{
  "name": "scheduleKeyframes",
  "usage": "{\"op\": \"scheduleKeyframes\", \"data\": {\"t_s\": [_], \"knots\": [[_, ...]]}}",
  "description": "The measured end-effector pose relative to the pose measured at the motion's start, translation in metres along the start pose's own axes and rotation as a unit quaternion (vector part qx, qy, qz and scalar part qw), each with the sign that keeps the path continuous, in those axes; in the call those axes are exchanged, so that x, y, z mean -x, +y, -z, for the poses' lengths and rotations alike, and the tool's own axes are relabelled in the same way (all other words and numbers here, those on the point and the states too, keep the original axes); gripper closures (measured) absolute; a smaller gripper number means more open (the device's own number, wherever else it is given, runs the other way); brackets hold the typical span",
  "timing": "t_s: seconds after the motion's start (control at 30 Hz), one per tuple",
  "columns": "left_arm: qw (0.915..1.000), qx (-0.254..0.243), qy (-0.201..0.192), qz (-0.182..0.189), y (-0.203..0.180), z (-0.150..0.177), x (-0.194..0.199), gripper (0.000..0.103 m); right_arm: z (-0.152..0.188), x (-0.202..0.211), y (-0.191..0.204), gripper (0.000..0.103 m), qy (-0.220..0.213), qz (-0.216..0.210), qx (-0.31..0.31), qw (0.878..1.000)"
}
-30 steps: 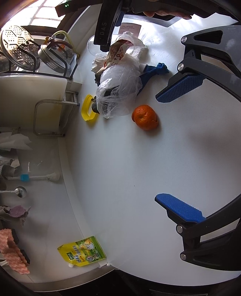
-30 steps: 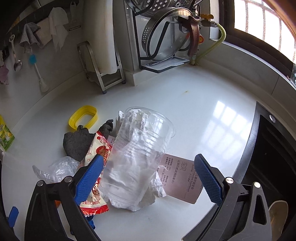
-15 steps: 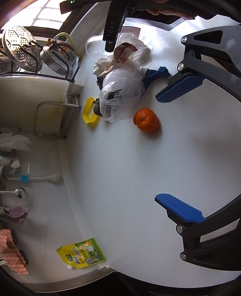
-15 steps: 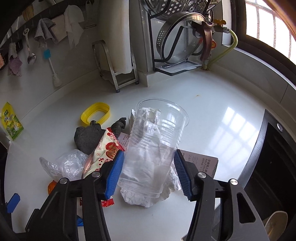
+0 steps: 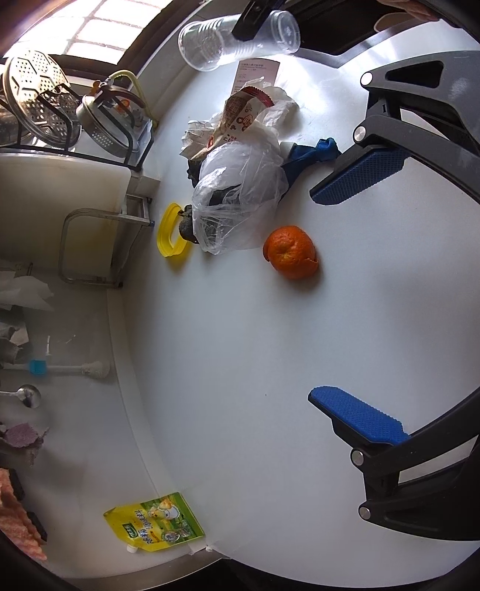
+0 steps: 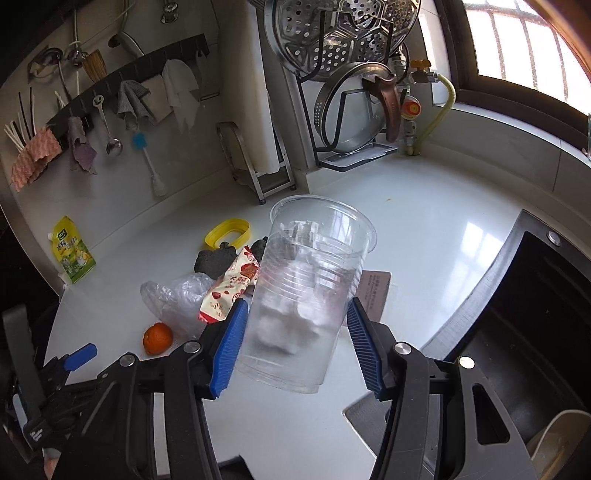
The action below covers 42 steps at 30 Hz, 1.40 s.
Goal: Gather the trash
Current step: 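Grasp the tangerine with the left tool while the right tool holds the cup, then carry the cup and tangerine over the blue basket bin with both tools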
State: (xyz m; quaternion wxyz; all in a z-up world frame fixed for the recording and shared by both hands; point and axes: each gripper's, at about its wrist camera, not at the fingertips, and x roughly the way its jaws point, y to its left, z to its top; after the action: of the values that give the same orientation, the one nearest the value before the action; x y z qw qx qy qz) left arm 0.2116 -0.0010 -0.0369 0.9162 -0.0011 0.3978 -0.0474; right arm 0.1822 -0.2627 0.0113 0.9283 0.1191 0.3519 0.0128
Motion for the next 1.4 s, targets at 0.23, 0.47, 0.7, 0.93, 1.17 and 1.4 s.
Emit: {"op": "scheduleKeyframes", "data": {"t_s": [0.23,0.47,0.7,0.93,1.17,1.4], "knots": [[0.9995,-0.01,0.027,-0.014,-0.014,-0.009,-0.024,0.006,0.019,0.023,-0.02,0.049,-0.006,-0.01,-0.02,1.0],[0.9982,-0.017,0.05,-0.03,-0.023,-0.014,-0.046,0.006,0.031,0.035,-0.026,0.049,-0.011,-0.013,-0.025,1.0],[0.9979,-0.028,0.052,-0.029,-0.026,-0.017,-0.051,0.034,0.037,0.037,-0.021,0.049,-0.009,-0.008,-0.014,1.0],[0.9983,-0.032,0.048,0.005,-0.026,-0.012,-0.043,0.073,0.046,0.038,-0.015,0.049,-0.001,-0.009,-0.009,1.0],[0.9988,-0.045,0.015,0.004,-0.02,0.005,0.0,0.078,0.062,0.048,-0.004,0.049,0.006,-0.011,-0.001,1.0],[0.9984,-0.053,-0.021,-0.007,-0.019,0.033,0.066,0.078,0.09,0.074,0.008,0.049,0.011,-0.012,0.002,1.0]]}}
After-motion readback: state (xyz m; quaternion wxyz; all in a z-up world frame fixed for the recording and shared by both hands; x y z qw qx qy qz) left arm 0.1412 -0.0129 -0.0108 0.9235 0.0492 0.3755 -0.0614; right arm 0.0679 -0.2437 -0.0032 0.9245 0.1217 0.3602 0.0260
